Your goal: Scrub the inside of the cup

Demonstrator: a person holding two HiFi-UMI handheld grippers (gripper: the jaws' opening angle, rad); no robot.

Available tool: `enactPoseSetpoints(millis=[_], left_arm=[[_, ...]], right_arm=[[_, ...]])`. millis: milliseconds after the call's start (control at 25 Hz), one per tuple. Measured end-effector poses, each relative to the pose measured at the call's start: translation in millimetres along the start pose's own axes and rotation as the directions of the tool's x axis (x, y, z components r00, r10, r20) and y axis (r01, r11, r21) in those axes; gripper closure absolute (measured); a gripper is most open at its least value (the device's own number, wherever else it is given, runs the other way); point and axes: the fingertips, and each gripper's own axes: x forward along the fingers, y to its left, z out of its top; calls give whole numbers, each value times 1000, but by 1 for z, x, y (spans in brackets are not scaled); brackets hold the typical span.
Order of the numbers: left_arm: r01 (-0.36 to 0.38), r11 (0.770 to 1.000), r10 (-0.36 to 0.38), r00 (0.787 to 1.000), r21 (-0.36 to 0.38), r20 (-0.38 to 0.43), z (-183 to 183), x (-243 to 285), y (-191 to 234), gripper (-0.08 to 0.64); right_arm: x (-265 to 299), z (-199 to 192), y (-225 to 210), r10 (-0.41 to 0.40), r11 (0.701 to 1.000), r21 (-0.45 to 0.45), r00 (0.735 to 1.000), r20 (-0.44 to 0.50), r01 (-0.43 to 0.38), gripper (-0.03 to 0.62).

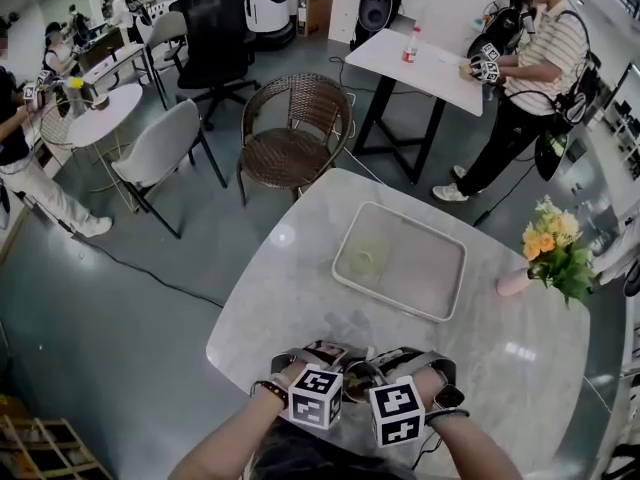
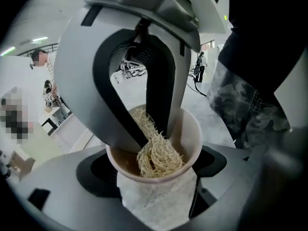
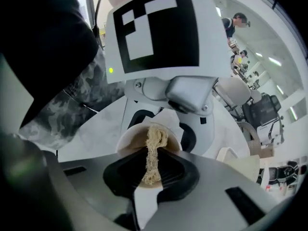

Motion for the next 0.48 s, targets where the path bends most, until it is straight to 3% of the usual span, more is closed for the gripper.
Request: enactPoseSetpoints(millis=[80,200,320,480], left_arm=[[1,1000,-1,1000,-10,-3,-3,-1,0,115],[18,999,-19,1000,-32,-8,-5,1,-1,117],[25,999,-25,1000,-39,-6,-4,6,0,118],[20,999,-21,1000,-36,-11,-6,7,-1,118]], right_arm=[[1,3,1,25,999,28,1000,18,-26,534],[0,7,6,141,981,123,988,69,-149,534],[-7,6,12,219,959,158,970,104,-234,534],[-22,9,12,205,946,218,964,169,-240,532]])
